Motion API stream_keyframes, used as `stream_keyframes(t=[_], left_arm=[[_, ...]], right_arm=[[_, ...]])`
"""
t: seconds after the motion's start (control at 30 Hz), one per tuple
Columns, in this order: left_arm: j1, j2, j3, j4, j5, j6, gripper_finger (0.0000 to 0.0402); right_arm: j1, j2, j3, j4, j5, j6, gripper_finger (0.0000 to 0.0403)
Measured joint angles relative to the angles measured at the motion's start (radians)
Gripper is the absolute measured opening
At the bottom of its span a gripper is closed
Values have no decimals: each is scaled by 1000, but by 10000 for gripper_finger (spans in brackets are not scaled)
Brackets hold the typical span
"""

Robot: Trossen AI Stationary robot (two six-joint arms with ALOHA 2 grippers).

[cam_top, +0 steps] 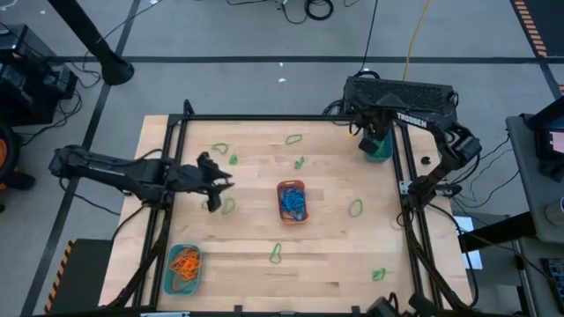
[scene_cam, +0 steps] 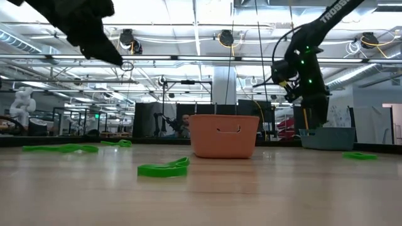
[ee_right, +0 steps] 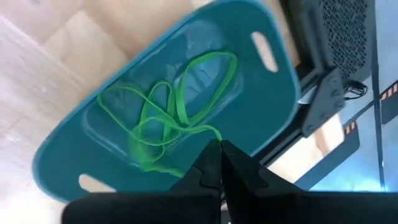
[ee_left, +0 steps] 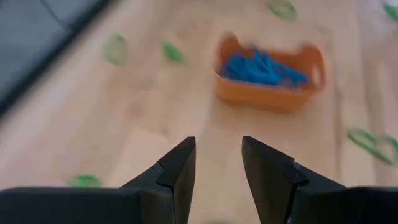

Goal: Sort rubber bands into baskets
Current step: Put the green rubber band into the blue bin

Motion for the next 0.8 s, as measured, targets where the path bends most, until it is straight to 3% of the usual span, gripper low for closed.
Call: stream_keyframes(t=[0.17, 0.5, 0.67, 0.8], left_arm=[[-29, -84, 0, 0, -145, -11, 138], [-42, -71, 0, 7, -168, -10, 138], [-42, -64, 0, 7, -168, -10, 138], [-42, -64, 0, 7, -168, -7, 138]], right_arm=[[1, 0, -70, 37, -2, -18, 0], [1, 0, -107, 58, 2, 8, 5], [1, 0, -106, 58, 10, 8, 33], [2, 0, -92, 51, 98, 24, 63]])
